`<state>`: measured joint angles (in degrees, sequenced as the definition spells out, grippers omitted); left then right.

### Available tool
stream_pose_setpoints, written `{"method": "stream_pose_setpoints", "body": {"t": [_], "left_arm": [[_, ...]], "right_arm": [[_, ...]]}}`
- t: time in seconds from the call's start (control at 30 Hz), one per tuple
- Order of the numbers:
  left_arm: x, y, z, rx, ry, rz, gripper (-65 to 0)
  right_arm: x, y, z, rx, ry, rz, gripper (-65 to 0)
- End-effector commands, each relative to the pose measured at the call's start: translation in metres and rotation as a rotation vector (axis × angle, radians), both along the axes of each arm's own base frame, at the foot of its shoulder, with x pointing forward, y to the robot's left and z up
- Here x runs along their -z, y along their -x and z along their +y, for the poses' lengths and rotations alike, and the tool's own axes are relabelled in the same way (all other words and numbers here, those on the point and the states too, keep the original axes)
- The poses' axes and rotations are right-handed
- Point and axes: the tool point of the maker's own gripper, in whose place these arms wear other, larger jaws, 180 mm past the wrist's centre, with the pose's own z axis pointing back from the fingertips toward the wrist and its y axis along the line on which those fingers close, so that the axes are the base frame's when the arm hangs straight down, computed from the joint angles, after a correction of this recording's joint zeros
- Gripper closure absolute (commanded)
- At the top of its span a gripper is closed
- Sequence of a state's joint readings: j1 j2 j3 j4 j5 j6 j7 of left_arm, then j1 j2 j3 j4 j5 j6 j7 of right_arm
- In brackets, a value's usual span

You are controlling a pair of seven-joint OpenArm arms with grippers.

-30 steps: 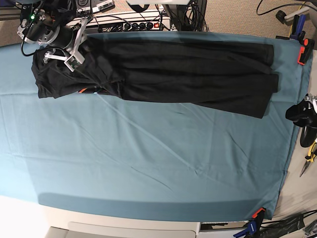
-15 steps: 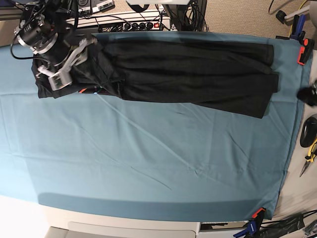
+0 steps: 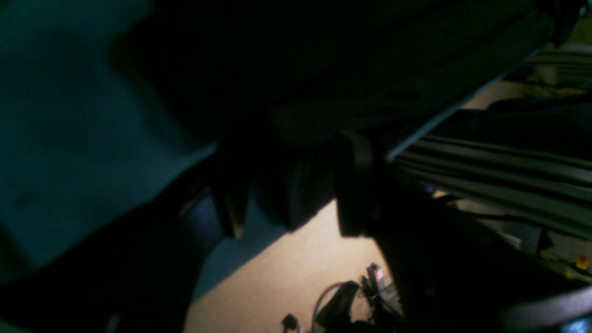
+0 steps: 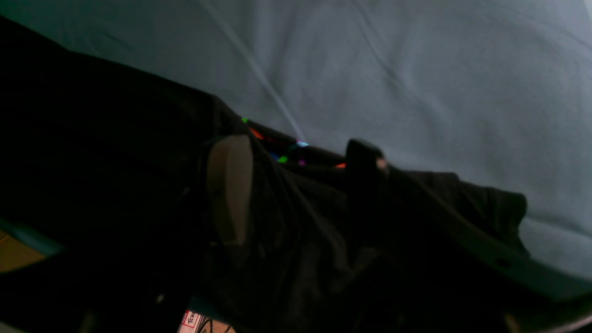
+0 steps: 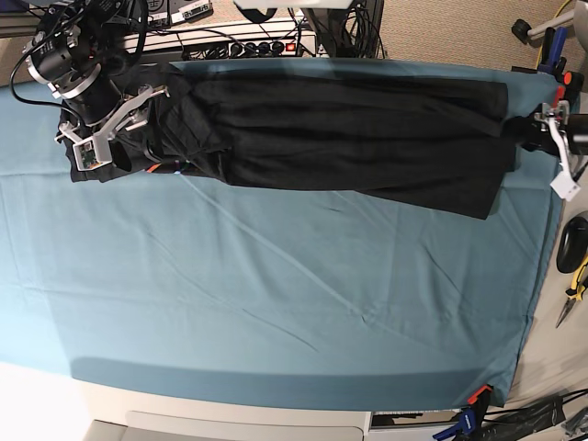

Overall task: Fold the T-shirt properly
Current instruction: 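Grasp the opposite end of the folded shirt with the left gripper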

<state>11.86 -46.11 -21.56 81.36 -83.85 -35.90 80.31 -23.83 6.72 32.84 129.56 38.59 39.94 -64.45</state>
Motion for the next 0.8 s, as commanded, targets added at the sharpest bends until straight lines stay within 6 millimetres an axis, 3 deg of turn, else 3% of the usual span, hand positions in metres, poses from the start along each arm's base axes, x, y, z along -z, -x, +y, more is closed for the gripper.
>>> {"method": "stream_pose_setpoints", "body": {"t": [0.0, 0.1, 0.23, 0.43, 0.57, 0.77], "left_arm": [[-0.014, -0.012, 0.006, -0.012, 0.0, -0.052, -30.1], [-0.009, -0.019, 0.01, -0.057, -0.023, -0.063, -30.1], [0.007, -0.028, 0.03, -0.146, -0.134, -0.04, -30.1], [0.02, -0.022, 0.044, -0.206, -0.185, 0.013, -30.1], [0.027, -0.019, 0.036, -0.228, -0.129, 0.03, -30.1], [0.035, -0.018, 0.006, -0.24, -0.014, 0.035, -30.1]], "right_arm": [[-0.011, -0.003, 0.002, -0.015, 0.002, -0.045, -32.5], [-0.011, -0.004, 0.002, -0.015, 0.001, -0.046, -32.5], [-0.011, -0.004, 0.002, -0.015, 0.001, -0.046, -32.5], [-0.011, -0.004, 0.002, -0.015, 0.001, -0.046, -32.5], [-0.011, -0.004, 0.002, -0.015, 0.0, -0.047, -32.5], [-0.011, -0.004, 0.002, -0.015, 0.001, -0.046, -32.4]]}}
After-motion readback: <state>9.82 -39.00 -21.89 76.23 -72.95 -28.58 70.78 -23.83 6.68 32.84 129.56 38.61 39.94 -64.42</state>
